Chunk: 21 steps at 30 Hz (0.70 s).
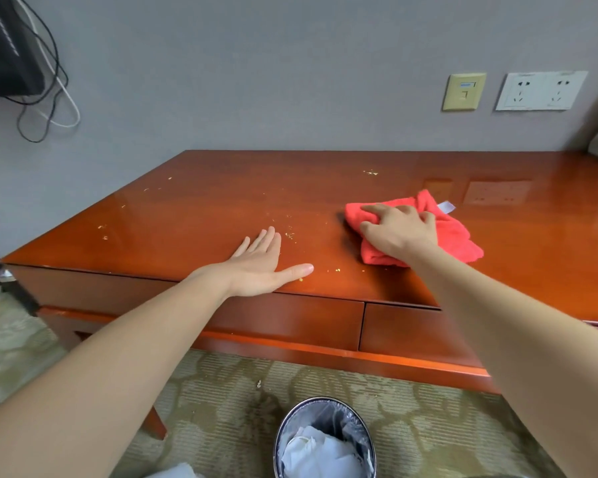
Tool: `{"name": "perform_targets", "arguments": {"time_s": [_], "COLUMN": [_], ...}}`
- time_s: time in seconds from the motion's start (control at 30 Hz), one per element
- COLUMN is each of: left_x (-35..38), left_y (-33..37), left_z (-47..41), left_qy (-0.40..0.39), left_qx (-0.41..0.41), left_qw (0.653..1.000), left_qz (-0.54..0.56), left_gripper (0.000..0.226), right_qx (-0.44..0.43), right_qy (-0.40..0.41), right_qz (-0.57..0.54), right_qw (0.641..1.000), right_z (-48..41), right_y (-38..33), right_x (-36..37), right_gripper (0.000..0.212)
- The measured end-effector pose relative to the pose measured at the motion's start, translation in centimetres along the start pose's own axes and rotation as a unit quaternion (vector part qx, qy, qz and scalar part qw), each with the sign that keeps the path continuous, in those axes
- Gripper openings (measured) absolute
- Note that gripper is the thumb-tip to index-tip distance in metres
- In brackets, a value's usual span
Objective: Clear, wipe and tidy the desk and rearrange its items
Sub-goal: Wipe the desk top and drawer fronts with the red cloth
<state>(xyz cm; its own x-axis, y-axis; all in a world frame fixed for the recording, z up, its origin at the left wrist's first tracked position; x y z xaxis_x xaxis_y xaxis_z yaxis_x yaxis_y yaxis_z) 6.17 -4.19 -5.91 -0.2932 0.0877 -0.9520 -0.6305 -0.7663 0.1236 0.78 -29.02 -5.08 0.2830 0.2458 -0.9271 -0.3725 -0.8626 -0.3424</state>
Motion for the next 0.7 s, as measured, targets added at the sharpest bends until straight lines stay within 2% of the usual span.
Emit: {"name": "perform_targets", "arguments": {"time_s": [0.13, 0.2, 0.37, 0.7], "left_x": [-0.6, -0.3, 0.9, 2.0], "left_y": [-0.6, -0.7, -1.2, -1.3], "left_z": [0.1, 0.3, 1.8, 5.3], "left_qy": [0.008, 0.021, 0.057, 0.076], "left_qx": [-0.015, -0.010, 0.014, 0.014], "left_qw": [0.996, 0.997, 0.998, 0.996], "left_qz": [0.083, 0.079, 0.035, 0.047], "left_gripper": [0.067, 0.060, 0.056, 0.054], "right_qx": [-0.106, -0.129, -0.170, -0.223], "right_qy": [-0.025, -0.047, -0.077, -0.102], "right_qz": [-0.030, -0.051, -0.088, -0.169], "right_qw": [0.994, 0.989, 0.978, 0.955], "right_z": [1.6, 2.4, 5.0, 11.8], "right_y": [-2.7, -2.8, -3.6, -3.0], "right_x": [1.3, 1.0, 0.5, -1.3], "right_gripper": [0.044, 0.043, 0.056, 0.050]}}
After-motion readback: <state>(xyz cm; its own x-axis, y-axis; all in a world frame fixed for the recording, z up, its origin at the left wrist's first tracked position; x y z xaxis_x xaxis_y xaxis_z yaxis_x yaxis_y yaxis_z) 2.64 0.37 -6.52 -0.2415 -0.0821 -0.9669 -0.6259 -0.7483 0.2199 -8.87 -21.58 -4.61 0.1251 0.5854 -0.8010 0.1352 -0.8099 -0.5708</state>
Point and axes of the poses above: each hand's wrist, its own z-axis away from the middle knuckle, its own x-axis out of the palm, y = z × x, the point moved 1 cm from there along -z, towards the middle knuckle, and after that the axes turned 5 degrees about -z, right-handed, at the moved point
